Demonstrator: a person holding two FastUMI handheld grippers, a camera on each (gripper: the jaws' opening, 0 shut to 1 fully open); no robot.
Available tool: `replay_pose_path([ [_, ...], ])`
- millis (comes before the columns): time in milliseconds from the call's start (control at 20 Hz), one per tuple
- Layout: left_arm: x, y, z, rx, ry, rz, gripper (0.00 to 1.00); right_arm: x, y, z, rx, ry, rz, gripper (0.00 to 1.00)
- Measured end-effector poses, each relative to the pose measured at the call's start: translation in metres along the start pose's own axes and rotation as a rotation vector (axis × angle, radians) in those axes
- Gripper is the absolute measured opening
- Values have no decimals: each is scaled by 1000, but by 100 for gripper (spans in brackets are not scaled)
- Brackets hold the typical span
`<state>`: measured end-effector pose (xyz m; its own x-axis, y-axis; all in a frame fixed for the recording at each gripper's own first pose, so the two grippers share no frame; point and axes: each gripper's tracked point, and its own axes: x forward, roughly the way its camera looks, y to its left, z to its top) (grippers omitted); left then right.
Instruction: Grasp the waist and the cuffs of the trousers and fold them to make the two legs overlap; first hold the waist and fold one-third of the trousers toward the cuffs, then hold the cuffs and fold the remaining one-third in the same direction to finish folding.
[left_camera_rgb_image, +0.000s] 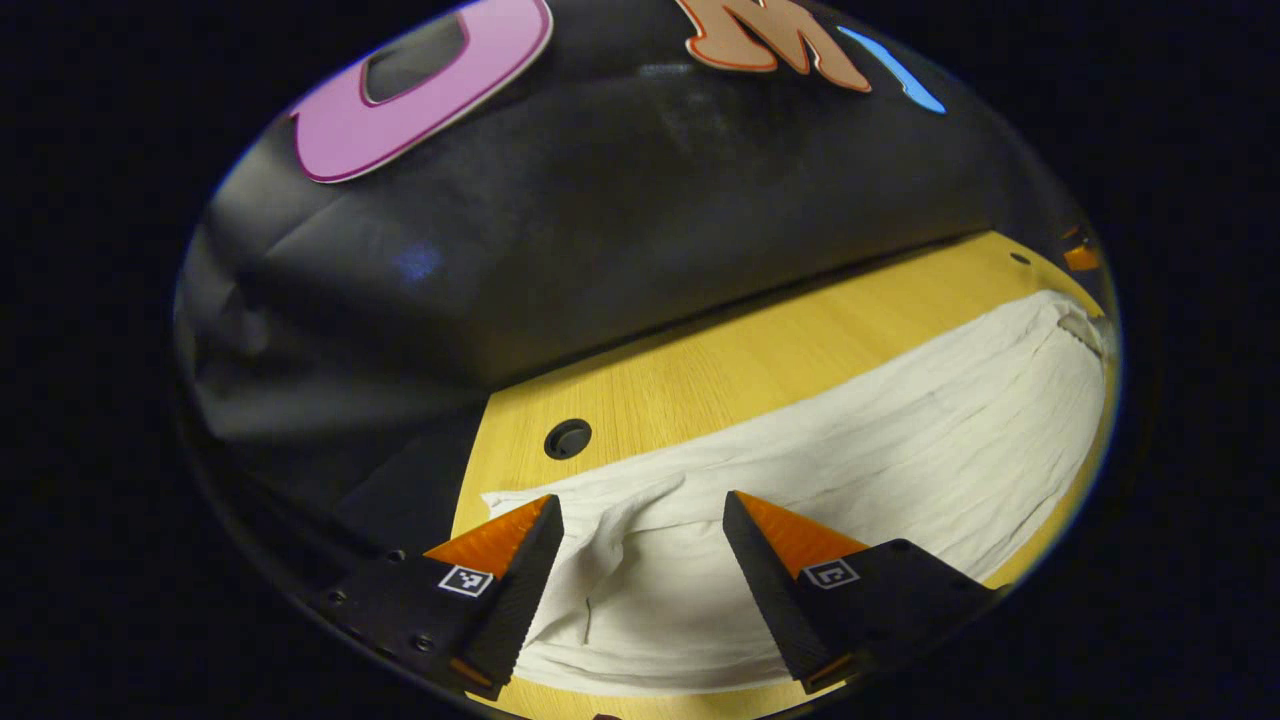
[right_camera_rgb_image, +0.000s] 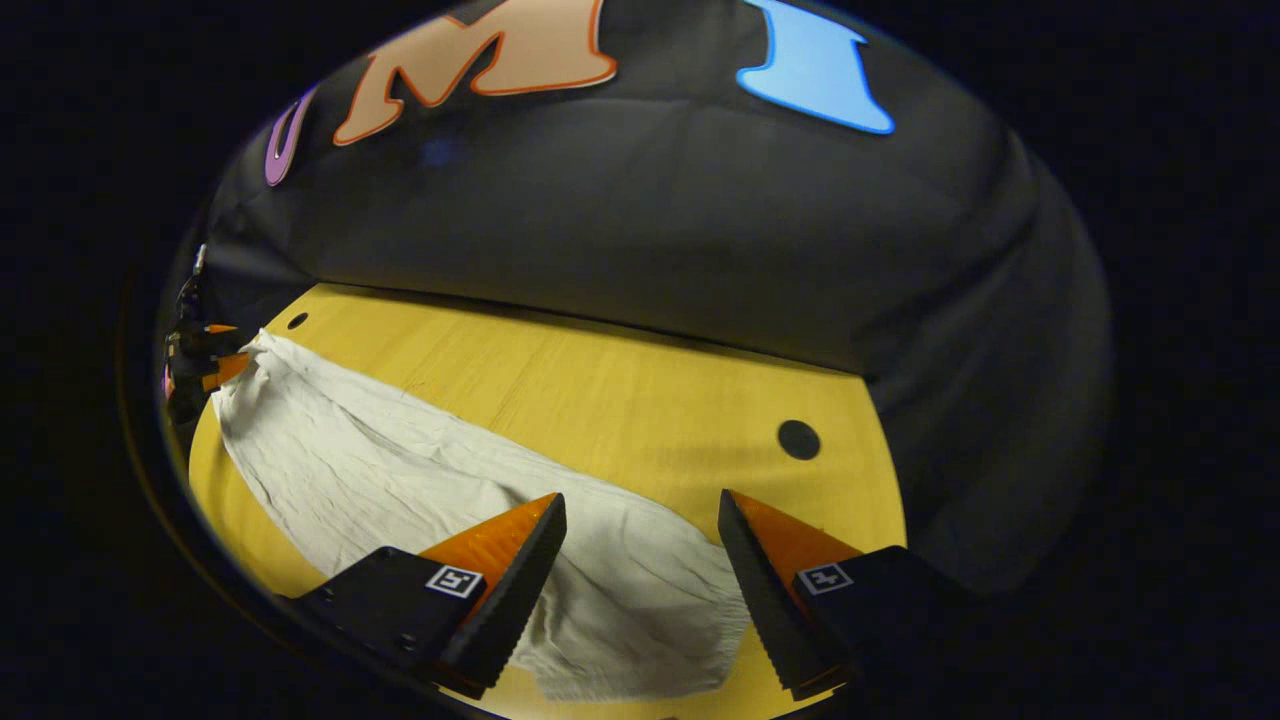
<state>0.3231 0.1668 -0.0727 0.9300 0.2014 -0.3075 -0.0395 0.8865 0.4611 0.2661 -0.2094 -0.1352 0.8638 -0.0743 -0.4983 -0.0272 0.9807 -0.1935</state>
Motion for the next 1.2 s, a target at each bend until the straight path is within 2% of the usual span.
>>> replay_pose_path([
  [250, -44, 1, 19, -104, -64, -10, 95, -53, -60, -50, 97, 37, -95, 98],
  [500, -87, 5, 27, -216, -112, 12, 96, -79, -66, -121, 197, 113, -120, 98],
  [650, -113, 0, 33, -260, -138, 6, 96, -81, -55, -149, 244, 142, -99, 98],
  [900, -143, -19, 43, -325, -171, -5, 96, -60, -32, -180, 347, 185, -44, 99],
  [1100, -156, -24, 42, -295, -165, 20, 96, -44, -19, -185, 439, 178, 6, 98],
  [1200, -159, -31, 41, -283, -155, 19, 96, -38, -13, -182, 504, 163, 36, 88],
])
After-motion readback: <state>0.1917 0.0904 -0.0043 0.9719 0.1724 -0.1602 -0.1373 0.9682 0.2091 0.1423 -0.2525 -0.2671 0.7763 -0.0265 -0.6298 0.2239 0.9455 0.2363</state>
